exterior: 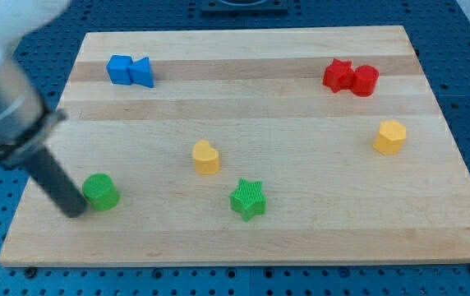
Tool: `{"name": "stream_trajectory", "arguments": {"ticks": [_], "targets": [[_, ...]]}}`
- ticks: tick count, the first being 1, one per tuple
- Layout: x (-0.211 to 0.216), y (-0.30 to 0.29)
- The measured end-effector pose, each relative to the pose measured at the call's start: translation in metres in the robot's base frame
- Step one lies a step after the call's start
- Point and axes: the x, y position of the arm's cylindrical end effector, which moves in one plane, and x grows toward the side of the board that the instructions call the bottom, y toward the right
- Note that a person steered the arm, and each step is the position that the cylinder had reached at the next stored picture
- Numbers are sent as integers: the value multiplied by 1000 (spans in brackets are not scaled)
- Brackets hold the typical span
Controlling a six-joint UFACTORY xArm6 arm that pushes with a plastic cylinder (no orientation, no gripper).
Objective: Place the green blocks together at the bottom right side of the heart
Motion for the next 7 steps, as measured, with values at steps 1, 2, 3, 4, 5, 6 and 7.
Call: {"name": "stream_trajectory", "arguments": {"ticks": [1, 2, 3, 4, 5, 6, 7], "targets": [[0, 21], [-4, -34], [-34, -47], [-31, 10], [-25, 84], [-25, 102], [-27, 101]]}}
